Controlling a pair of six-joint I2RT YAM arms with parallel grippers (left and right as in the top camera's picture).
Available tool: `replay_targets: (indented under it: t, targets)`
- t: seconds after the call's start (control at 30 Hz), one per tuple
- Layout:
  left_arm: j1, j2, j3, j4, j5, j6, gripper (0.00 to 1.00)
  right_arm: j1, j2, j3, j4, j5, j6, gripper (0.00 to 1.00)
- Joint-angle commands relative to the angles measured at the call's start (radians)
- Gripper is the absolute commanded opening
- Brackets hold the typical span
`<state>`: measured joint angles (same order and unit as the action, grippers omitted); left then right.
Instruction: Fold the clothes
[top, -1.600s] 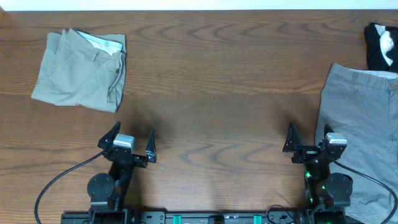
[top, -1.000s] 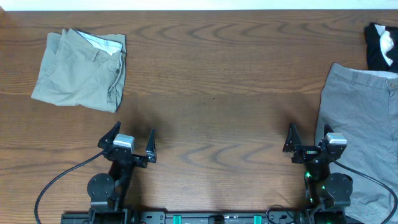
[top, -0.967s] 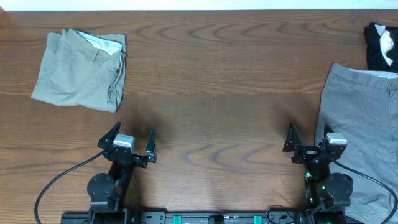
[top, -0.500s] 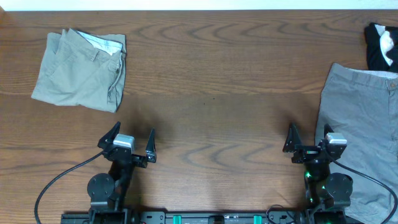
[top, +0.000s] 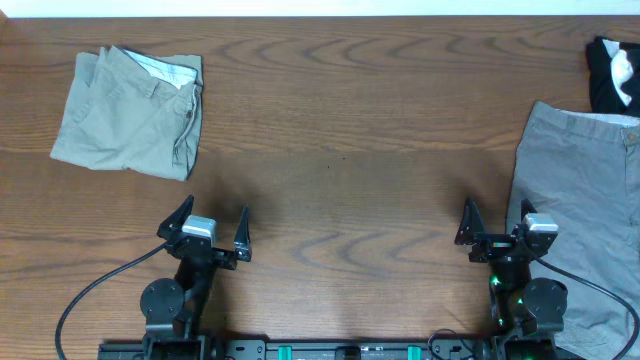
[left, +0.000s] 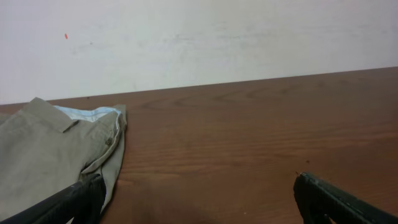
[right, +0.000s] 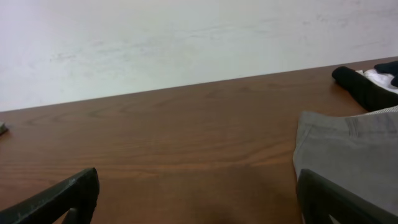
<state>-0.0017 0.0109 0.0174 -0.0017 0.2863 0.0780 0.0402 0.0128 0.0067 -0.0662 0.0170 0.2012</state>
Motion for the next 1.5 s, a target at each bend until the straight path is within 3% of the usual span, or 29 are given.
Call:
replay_targets:
  t: [0.0, 0.2, 0.4, 0.63, 0.8, 0.97, 1.13, 1.23, 1.37, 1.47]
  targets:
    - [0.000, -0.005, -0.013, -0.039, 0.016, -0.005, 0.98, -0.009, -0.002, -0.001, 0.004, -0.007, 0.008, 0.99]
    - [0.000, -0.005, -0.013, -0.038, 0.016, -0.014, 0.98, -0.009, -0.002, -0.001, 0.053, -0.029, 0.049, 0.99]
    - [0.001, 0.007, 0.040, -0.035, 0.015, -0.114, 0.98, -0.009, -0.002, 0.000, 0.154, -0.173, 0.120, 0.99]
    - [0.000, 0.234, 0.291, -0.112, 0.015, -0.136, 0.98, -0.009, 0.069, 0.136, 0.149, -0.178, 0.160, 0.99]
    - [0.000, 0.559, 0.602, -0.293, 0.016, -0.136, 0.98, -0.009, 0.325, 0.337, 0.034, -0.183, 0.161, 0.99]
    - [0.000, 0.874, 0.936, -0.567, 0.019, -0.136, 0.98, -0.009, 0.690, 0.636, -0.231, -0.182, 0.160, 0.99]
    - [0.000, 1.117, 1.204, -0.827, 0.019, -0.137, 0.98, -0.009, 1.083, 0.972, -0.537, -0.181, -0.010, 0.99]
    - [0.000, 1.194, 1.266, -0.882, 0.039, -0.136, 0.98, -0.009, 1.259, 1.110, -0.641, -0.200, -0.038, 0.99]
    - [0.000, 1.225, 1.267, -0.892, 0.050, -0.138, 0.98, -0.009, 1.411, 1.208, -0.687, -0.396, -0.025, 0.99]
    - [0.000, 1.223, 1.267, -0.891, 0.094, -0.140, 0.98, -0.009, 1.465, 1.215, -0.703, -0.468, 0.097, 0.99]
